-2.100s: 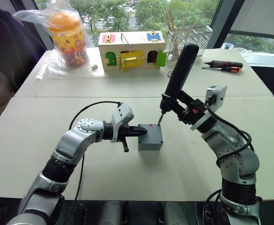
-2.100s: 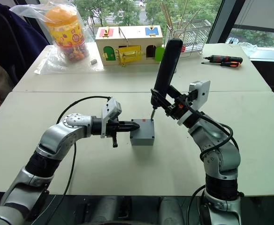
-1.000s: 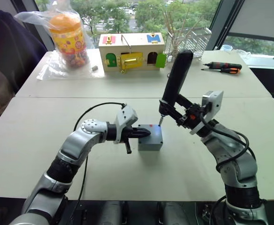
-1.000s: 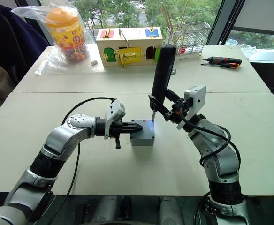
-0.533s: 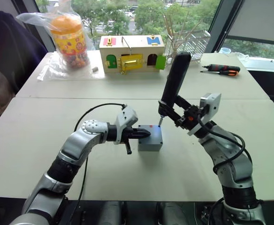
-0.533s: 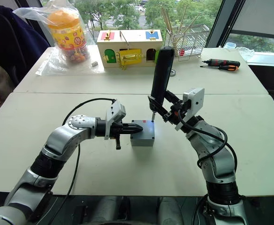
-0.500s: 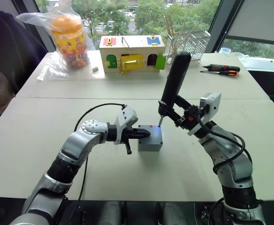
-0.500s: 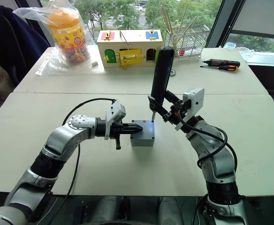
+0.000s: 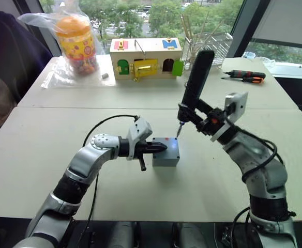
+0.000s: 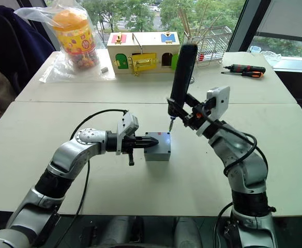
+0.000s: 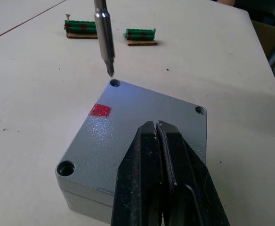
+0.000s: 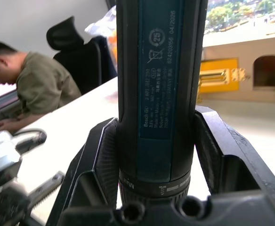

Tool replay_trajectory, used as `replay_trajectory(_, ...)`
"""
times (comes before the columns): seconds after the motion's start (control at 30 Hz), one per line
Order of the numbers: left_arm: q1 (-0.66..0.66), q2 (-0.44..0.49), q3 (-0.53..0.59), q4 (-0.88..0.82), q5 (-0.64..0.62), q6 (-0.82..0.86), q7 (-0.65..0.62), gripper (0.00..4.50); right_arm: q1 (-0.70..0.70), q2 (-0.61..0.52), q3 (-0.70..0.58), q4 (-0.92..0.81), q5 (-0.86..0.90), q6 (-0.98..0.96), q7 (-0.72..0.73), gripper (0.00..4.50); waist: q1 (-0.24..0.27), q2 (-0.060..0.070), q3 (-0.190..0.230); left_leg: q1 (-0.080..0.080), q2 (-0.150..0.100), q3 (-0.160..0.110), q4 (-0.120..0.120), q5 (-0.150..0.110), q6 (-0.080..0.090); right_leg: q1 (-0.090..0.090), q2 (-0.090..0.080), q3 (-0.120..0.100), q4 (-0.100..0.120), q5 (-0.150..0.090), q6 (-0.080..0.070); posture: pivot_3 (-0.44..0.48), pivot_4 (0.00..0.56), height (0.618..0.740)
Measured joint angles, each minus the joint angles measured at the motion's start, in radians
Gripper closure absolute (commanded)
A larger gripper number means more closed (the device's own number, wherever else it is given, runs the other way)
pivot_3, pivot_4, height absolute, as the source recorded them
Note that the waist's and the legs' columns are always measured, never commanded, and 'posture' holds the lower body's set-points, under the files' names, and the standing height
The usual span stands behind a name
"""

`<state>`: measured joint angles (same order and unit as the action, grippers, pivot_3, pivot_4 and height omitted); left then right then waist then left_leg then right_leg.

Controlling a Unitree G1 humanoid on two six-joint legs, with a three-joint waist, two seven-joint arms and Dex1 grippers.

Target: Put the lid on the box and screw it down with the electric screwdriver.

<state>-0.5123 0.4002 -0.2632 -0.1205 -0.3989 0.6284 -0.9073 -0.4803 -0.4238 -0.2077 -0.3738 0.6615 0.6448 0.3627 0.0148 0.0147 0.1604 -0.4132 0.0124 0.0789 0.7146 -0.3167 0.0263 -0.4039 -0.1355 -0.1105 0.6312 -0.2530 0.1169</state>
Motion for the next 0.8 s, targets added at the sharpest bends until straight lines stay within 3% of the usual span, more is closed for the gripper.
replay_trajectory(0.13, 0.001, -0.067, 0.083, 0.000, -0.070, 0.047, 0.055, 4.50, -0.212, -0.090, -0.188, 0.007, 0.123, 0.169, -0.192, 2.65, 0.000, 0.000, 0.000, -0.007, 0.000, -0.001, 0.000, 0.000, 0.000, -0.006, 0.001, -0.002, 0.000, 0.000, 0.000, 0.000, 0.150, 0.706)
replay_trajectory(0.3, -0.049, -0.094, 0.148, -0.068, -0.147, 0.097, 0.093, 4.50, -0.296, -0.342, -0.255, 0.155, 0.274, 0.503, -0.217, 2.65, 0.001, 0.000, 0.001, -0.008, 0.000, 0.000, 0.001, 0.000, 0.001, -0.006, 0.000, -0.001, 0.000, 0.000, 0.000, 0.000, 0.150, 0.706)
replay_trajectory(0.43, -0.049, -0.022, 0.092, -0.196, -0.160, 0.122, 0.041, 4.50, -0.222, -0.639, -0.195, 0.358, 0.263, 0.761, -0.077, 2.65, 0.001, -0.001, 0.001, -0.009, 0.000, 0.001, 0.001, -0.003, 0.005, -0.006, 0.000, -0.001, -0.002, 0.000, 0.000, 0.000, 0.150, 0.706)
replay_trajectory(0.57, -0.040, -0.014, 0.034, -0.282, -0.165, 0.130, 0.033, 4.50, -0.158, -0.716, -0.142, 0.570, 0.241, 0.932, 0.016, 2.65, -0.006, 0.000, 0.001, -0.007, -0.001, 0.005, 0.002, -0.003, 0.006, -0.006, -0.002, 0.002, -0.002, 0.001, 0.000, 0.000, 0.150, 0.706)
replay_trajectory(0.77, -0.010, -0.014, -0.001, -0.352, -0.173, 0.141, 0.061, 4.50, -0.128, -0.791, 0.043, 0.739, 0.131, 0.892, 0.186, 2.65, -0.004, 0.007, 0.002, -0.007, 0.000, 0.006, 0.002, -0.003, 0.005, -0.009, 0.000, 0.005, -0.002, 0.000, 0.000, 0.000, 0.150, 0.706)
replay_trajectory(0.8, -0.001, -0.007, -0.003, -0.358, -0.172, 0.150, 0.070, 4.50, -0.191, -0.790, 0.105, 0.804, 0.096, 0.874, 0.233, 2.65, -0.004, 0.007, 0.002, -0.007, 0.000, 0.007, 0.002, -0.003, 0.005, -0.009, 0.000, 0.005, -0.002, 0.000, 0.000, 0.000, 0.150, 0.706)
